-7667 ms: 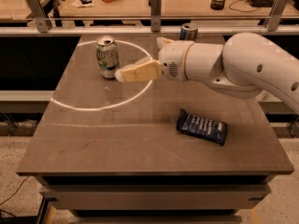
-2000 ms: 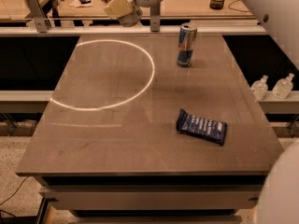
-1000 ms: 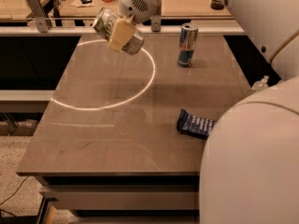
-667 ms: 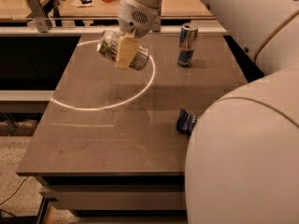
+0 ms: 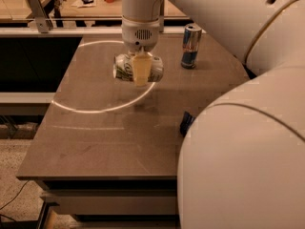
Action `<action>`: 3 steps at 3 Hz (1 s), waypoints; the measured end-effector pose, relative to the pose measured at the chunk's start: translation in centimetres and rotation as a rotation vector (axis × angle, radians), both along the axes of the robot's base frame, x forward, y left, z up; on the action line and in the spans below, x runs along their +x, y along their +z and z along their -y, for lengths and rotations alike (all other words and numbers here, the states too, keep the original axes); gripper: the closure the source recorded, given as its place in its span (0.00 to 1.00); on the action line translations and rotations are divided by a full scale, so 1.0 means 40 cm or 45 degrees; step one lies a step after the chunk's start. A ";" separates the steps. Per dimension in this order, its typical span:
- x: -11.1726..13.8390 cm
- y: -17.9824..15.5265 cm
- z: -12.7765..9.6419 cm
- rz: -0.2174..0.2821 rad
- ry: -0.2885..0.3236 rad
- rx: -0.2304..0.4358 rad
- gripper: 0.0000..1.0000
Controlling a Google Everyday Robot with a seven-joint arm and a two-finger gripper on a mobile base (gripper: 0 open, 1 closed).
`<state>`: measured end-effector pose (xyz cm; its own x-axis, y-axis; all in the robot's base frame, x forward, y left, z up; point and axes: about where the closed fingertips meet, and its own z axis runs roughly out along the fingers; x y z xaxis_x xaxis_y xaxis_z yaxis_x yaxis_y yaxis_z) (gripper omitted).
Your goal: Knock 7up can over
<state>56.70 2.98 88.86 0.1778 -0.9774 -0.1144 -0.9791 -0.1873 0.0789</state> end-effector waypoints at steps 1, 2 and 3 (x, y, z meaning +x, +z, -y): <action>-0.010 -0.030 0.042 0.027 0.028 -0.141 1.00; -0.036 -0.065 0.067 0.011 0.042 -0.217 1.00; -0.058 -0.100 0.079 -0.015 0.036 -0.244 1.00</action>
Offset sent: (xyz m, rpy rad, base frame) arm -0.0544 -0.0597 -0.0349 -0.3216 0.1205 0.0555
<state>54.37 -0.17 84.87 0.2055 -0.9761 0.0713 -0.9724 -0.1954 0.1275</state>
